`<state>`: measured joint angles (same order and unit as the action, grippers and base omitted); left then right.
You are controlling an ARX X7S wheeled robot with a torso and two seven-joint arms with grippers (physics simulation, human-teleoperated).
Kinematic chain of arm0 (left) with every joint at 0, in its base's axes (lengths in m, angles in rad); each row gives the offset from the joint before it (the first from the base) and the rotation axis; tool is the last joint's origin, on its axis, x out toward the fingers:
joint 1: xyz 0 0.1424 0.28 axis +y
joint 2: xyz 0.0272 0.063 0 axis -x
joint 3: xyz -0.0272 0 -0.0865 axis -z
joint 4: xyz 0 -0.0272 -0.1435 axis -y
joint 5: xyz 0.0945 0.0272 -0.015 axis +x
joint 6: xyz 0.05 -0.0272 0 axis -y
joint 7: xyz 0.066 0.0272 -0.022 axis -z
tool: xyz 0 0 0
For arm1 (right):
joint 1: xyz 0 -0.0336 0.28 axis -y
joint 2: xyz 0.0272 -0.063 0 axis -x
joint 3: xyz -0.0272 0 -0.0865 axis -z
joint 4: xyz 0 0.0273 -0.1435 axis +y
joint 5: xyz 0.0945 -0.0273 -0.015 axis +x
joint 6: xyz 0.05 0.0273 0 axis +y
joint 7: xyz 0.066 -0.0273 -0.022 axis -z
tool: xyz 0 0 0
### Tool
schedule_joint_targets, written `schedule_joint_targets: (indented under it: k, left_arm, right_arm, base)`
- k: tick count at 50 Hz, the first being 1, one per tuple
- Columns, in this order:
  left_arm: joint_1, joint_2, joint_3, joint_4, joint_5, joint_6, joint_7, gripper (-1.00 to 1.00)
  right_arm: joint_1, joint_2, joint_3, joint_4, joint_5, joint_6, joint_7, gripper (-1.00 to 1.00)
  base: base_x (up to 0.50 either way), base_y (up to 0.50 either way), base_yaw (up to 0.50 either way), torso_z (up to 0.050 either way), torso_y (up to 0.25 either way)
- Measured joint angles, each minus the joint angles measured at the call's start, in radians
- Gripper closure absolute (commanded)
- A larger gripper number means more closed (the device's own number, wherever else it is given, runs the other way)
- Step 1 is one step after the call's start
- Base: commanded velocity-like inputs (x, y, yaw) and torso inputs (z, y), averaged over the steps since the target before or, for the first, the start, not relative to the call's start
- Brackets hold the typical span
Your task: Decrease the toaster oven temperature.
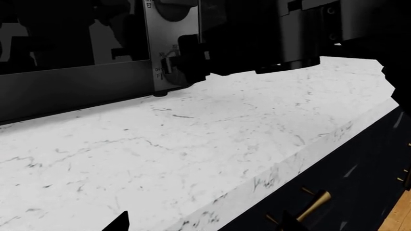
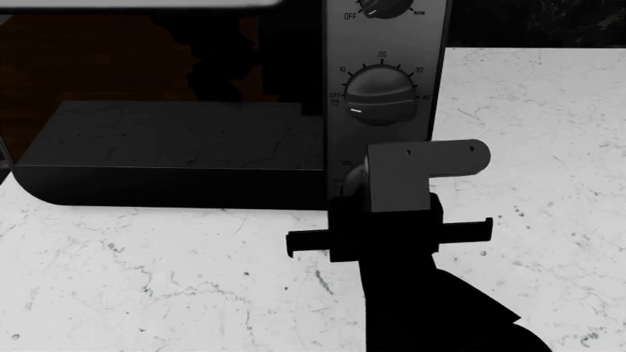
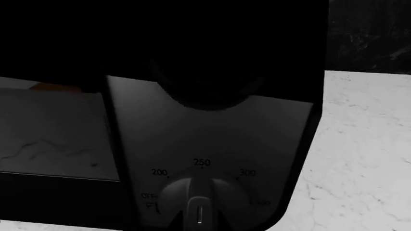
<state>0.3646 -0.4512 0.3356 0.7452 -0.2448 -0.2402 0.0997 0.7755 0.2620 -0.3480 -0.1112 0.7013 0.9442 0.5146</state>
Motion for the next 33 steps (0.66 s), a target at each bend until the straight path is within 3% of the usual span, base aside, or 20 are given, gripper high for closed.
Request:
schedule_joint_targets:
  k: [33]
  left_arm:
    - [-0.013,-0.009,0.004,-0.005,-0.017,0.002,-0.007,-1.00]
  right_arm:
    - [0.118,0.056,-0.242,0.007,-0.145,0.113,-0.039,1.00]
  base:
    - [0.01,0.00,0.00,-0.001,0.000]
